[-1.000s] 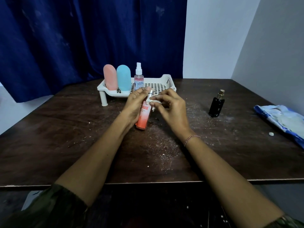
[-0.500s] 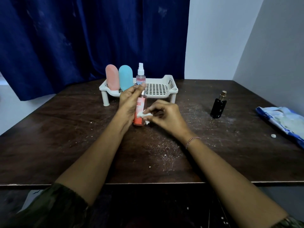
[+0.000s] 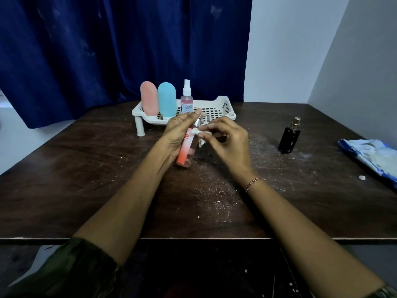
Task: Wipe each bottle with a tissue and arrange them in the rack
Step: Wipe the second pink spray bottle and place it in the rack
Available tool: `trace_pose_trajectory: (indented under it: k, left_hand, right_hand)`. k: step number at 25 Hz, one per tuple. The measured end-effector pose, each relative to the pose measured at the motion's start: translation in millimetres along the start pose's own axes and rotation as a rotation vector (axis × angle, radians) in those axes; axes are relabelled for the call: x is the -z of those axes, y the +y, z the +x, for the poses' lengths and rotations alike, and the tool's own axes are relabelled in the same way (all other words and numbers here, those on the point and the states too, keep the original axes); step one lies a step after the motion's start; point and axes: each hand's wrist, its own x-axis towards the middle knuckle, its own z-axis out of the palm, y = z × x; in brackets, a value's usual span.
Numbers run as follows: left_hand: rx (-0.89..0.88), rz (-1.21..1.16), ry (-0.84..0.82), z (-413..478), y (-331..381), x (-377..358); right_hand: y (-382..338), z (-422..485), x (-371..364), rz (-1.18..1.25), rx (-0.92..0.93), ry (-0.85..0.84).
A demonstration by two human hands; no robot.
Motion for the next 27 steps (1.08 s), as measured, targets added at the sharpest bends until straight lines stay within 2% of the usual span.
trace_pose_trajectory:
  k: [4, 6, 11, 17, 22, 27]
  left_hand:
    - [0.008, -0.025, 0.001, -3, 1, -2]
    - [0.005, -0.036, 0.027, -1, 1, 0]
    - [-0.073, -0.131, 0.209, 4, 8, 9]
    - [-0.069, -0.247, 0.427, 6, 12, 16]
    - [0.033, -0.287, 0.516, 10, 5, 8]
    - [0.088, -0.227, 0.415, 9, -4, -11]
  right_hand:
    - [0, 0, -1, 0.056, -0.051, 0.03]
    - [1, -1, -3, 0.096, -0.078, -0.006]
    - [-4, -6, -9, 0.116, 0.0, -0.248]
    - [-5, -6, -14, 0.086, 0.1, -0.307]
    - [-5, -4, -13, 0.054, 0.083, -0.167]
    - [-5, 0, -9, 0.101, -0.045, 0.006]
